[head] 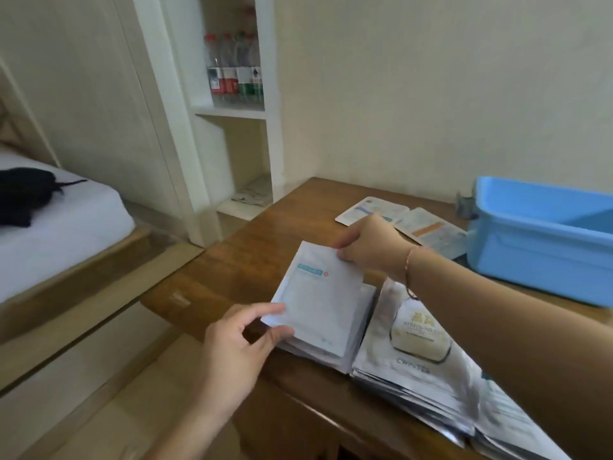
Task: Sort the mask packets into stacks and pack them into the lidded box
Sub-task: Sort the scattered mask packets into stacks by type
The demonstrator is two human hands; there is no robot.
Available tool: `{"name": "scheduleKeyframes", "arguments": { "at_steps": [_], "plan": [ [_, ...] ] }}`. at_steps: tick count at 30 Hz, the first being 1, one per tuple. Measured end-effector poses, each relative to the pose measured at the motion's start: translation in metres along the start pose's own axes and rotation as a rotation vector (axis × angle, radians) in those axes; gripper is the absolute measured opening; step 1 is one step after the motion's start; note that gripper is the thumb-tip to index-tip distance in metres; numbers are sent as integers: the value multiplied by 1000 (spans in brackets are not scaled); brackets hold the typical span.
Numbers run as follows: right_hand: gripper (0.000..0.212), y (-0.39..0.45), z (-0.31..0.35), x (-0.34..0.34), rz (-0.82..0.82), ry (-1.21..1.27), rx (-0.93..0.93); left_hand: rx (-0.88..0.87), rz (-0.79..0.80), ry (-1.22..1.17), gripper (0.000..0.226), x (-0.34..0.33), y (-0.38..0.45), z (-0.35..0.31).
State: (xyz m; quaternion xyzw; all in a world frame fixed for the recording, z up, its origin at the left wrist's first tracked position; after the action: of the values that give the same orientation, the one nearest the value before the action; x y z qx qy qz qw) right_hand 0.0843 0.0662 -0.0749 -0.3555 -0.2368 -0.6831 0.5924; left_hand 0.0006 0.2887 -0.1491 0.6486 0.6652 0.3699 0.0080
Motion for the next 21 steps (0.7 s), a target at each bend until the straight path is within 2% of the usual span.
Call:
{"name": "scheduleKeyframes", "arguments": {
  "at_steps": [6, 9, 15, 18, 21],
  "plan": [
    [19, 6, -14, -9, 1, -254, -36, -239, 80, 171, 33, -11, 4, 2],
    [11, 6, -18, -14, 24, -382, -28, -210, 70, 174, 44, -8, 1, 8],
    [18, -3, -21, -17, 54, -548, -28, -209, 31, 174, 57, -9, -7, 2],
    [25, -5, -23, -18, 63, -563, -27, -241, -24, 222, 63, -12, -9, 4],
    [19, -6, -22, -17, 71, -557, -9, -224, -59, 211, 74, -14, -10, 8]
  ]
}}
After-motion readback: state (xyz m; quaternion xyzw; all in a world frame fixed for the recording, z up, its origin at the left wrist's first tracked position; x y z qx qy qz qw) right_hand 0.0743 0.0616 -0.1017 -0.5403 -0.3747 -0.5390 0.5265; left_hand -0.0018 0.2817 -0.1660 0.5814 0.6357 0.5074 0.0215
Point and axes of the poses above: each hand's wrist, its own y-axis towards the middle knuckle, its own x-axis out of the back of the hand, z = x × y, the point moved 6 cm from there along y, towards the middle knuckle, and after that the axes turned 11 degrees about -x, right-handed, at the moved point
